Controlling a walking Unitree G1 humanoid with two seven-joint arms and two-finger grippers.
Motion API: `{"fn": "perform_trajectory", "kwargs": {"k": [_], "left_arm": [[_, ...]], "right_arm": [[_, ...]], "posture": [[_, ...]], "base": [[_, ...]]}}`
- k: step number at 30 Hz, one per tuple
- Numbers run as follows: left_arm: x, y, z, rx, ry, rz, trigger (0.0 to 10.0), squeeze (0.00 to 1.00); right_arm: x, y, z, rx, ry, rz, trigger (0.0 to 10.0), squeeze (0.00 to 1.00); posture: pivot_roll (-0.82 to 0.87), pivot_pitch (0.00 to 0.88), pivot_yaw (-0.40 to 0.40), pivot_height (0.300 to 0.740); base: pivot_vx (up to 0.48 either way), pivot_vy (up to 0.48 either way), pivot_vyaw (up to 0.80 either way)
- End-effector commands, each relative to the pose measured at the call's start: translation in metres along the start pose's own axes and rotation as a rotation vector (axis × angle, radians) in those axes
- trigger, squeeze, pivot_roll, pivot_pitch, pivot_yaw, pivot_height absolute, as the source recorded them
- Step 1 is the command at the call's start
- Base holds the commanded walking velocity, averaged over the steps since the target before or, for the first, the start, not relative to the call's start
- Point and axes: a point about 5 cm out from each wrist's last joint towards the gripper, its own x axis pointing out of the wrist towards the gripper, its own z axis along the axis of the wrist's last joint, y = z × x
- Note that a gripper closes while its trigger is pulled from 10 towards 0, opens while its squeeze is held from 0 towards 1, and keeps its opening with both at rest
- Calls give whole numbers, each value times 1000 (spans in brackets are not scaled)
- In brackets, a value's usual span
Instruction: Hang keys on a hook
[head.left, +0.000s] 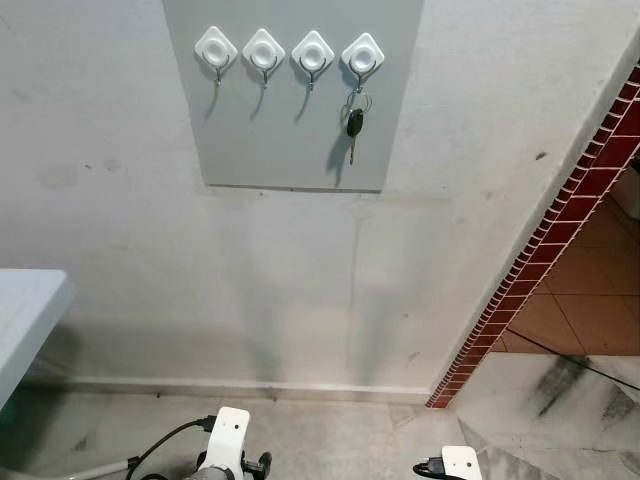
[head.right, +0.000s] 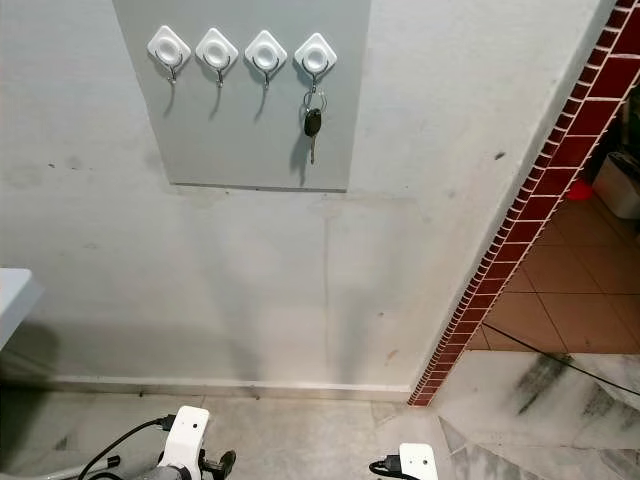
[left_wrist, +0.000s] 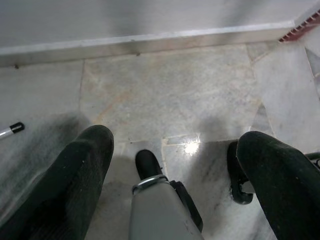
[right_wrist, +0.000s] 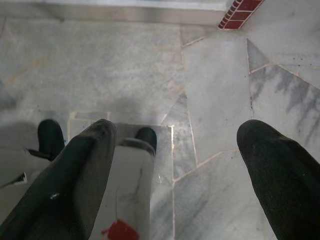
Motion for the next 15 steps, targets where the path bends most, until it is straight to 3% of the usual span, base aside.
{"fn": "perform_trajectory", "kwargs": {"k": [1, 15], "left_arm": [[-2, 5, -4, 6, 15, 16, 10000, 0], [-2, 0, -11, 19, 34, -2, 10000, 0]], "right_arm": [[0, 1, -1, -11, 6, 4, 10000, 0], [-1, 2, -6, -17, 17, 11, 10000, 0]], "posture": [[-62, 0, -6, 740], [-60, 0, -11, 740]], "base": [[0, 0, 800], [0, 0, 800]]}}
